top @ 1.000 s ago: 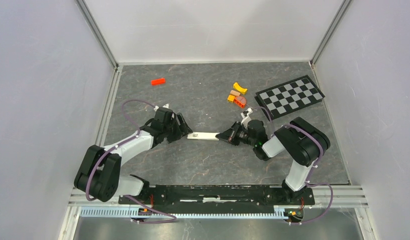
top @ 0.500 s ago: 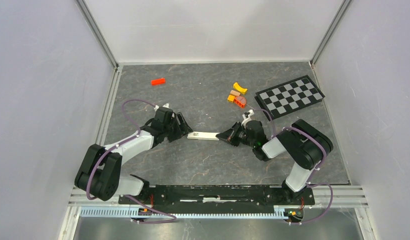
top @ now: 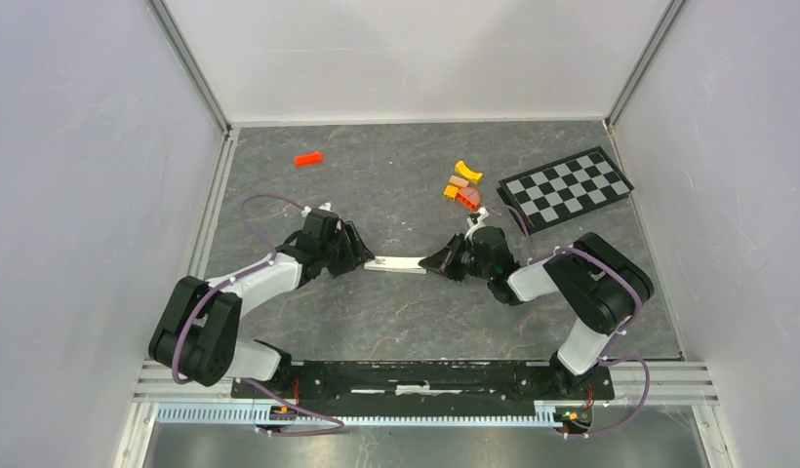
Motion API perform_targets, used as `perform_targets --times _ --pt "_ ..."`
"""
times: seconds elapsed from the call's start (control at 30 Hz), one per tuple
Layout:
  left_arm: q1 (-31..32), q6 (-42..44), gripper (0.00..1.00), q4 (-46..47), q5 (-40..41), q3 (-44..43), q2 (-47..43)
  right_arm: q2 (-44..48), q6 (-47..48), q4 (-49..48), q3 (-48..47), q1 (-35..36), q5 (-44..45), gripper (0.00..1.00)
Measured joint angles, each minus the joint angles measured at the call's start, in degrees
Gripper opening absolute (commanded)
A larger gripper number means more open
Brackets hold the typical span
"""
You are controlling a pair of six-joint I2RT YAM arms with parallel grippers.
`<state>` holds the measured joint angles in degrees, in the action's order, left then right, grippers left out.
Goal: Load the batteries into the remote control
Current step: Load the battery cover into the remote control.
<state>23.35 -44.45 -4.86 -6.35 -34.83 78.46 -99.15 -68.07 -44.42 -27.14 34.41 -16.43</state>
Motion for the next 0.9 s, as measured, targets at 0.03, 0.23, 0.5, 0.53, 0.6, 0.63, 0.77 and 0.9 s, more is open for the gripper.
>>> perform_targets --times 0.03,0.23,0.5,0.53,0.6,0.63,0.77,0.9 --pt "-0.04 0.0 0.62 0.11 -0.07 0.0 0.28 0.46 0.74 1.27 -0.35 0.0 0.17 0.0" --pt "-0.13 0.0 0.59 0.72 -0.42 0.09 2.08 2.84 4.35 7.82 -2.12 0.33 2.01 0.0" --pt "-0.13 -0.02 0.56 0.76 -0.59 0.07 3.06 3.67 5.99 11.32 -3.17 0.48 2.93 0.0" --pt "-0.13 -0.02 0.54 0.74 -0.68 0.07 3.1 3.76 6.05 11.45 -3.17 0.5 3.04 0.0" --pt "-0.15 -0.04 0.52 0.7 -0.63 -0.02 3.37 3.93 6.29 11.74 -3.19 0.57 3.34 0.0" --pt "-0.2 -0.04 0.5 0.33 -0.68 -0.44 3.63 4.04 6.49 11.89 -3.19 0.63 3.52 0.0" --pt "-0.11 -0.02 0.49 -1.01 -0.68 -2.03 4.7 4.76 7.76 13.46 -3.58 0.74 4.57 0.08" --pt "-0.09 -0.02 0.49 -0.98 -0.85 -2.36 5.27 6.49 9.9 15.89 -3.72 0.98 6.32 0.26"
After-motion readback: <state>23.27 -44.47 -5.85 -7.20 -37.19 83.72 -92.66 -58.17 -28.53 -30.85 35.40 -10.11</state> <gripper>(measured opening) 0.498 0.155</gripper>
